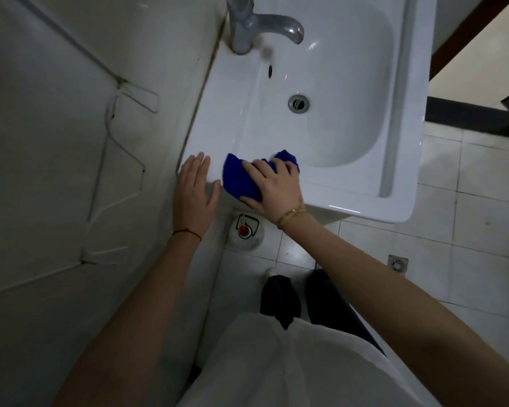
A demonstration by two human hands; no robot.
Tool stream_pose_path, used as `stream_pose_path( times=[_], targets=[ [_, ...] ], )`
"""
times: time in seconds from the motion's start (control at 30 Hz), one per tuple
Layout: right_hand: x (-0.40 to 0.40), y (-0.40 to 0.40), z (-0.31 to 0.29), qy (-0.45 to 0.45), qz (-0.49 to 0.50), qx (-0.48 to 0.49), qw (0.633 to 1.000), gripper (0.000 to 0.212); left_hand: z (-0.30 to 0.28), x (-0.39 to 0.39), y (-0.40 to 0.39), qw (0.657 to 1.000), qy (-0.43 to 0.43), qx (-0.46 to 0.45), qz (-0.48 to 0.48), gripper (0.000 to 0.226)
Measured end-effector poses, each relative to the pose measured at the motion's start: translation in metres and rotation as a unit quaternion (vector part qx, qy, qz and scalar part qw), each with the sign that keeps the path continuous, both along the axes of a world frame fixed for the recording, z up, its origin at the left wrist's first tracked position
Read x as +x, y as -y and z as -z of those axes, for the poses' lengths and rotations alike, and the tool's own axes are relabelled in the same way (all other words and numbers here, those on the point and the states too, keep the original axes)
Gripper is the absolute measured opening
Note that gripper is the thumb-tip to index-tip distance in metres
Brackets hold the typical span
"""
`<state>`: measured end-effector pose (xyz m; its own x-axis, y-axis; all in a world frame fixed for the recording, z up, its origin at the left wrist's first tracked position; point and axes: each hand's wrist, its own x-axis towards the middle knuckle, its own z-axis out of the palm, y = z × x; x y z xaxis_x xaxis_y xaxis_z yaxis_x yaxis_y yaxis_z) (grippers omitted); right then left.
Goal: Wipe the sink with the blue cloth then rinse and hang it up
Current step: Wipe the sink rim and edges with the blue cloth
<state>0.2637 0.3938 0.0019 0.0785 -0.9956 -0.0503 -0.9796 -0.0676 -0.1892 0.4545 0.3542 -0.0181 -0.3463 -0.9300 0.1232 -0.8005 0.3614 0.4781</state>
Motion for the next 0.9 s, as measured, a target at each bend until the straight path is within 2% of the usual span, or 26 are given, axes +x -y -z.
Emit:
stream_pose_path(
  times=[0.17, 0.27, 0.5, 0.6, 0.77, 0.9],
  targets=[
    [-0.062, -0.053, 0.007, -0.011, 0.047, -0.084, 0.995, 0.066, 0.000, 0.010, 0.005, 1.000, -0.017, -0.014, 0.019, 0.046],
    [-0.080, -0.067, 0.008, -0.026, 0.077, -0.098, 0.992, 0.066, 0.001, 0.012, 0.007, 0.999, -0.023, -0.016, 0.026, 0.045],
    [0.010, -0.001, 0.002, -0.004, 0.036, -0.019, 0.999, 0.067, 0.000, 0.014, 0.008, 1.000, -0.019, 0.009, 0.018, 0.049],
    [0.019, 0.003, 0.000, 0.024, 0.039, -0.016, 0.999, 0.068, -0.001, 0.016, 0.009, 0.999, -0.016, 0.022, 0.020, 0.050],
    [-0.061, -0.055, 0.005, 0.001, 0.059, -0.093, 0.994, 0.066, -0.003, 0.015, 0.008, 1.000, -0.013, 0.013, 0.016, 0.048],
    [-0.123, -0.099, 0.009, -0.026, 0.083, -0.107, 0.990, 0.067, -0.006, 0.011, 0.005, 1.000, -0.013, 0.020, 0.003, 0.047]
  ],
)
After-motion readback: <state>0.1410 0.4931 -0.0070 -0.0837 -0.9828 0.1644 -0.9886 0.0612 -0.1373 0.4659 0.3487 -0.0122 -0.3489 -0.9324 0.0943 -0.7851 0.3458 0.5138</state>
